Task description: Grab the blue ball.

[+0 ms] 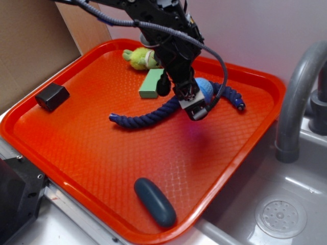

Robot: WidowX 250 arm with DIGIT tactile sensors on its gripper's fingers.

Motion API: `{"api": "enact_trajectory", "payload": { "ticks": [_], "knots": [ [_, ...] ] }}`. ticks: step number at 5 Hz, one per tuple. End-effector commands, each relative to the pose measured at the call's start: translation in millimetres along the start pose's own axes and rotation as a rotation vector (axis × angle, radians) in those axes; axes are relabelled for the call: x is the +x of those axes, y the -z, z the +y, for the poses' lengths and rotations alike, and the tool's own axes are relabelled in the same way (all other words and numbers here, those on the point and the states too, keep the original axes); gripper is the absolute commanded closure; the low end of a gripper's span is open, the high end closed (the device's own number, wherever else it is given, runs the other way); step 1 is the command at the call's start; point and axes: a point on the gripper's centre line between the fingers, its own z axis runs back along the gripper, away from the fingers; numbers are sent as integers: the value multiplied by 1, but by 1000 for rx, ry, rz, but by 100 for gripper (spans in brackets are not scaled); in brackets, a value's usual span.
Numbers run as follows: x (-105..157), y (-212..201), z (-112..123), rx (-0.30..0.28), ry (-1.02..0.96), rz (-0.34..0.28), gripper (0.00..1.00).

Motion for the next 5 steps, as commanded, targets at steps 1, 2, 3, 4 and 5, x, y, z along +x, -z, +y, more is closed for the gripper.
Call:
{"api": "enact_trajectory", "payload": {
  "ticks": [1,2,3,4,5],
  "knots": [
    [32,22,-6,7,-45,-53,0],
    [34,32,-10,-9,-36,-54,100],
    [26,13,-5,-23,-16,35,100],
    [14,-7,14,1,-42,109,100],
    [-7,-40,38,23,-118,206,100]
  ]
}}
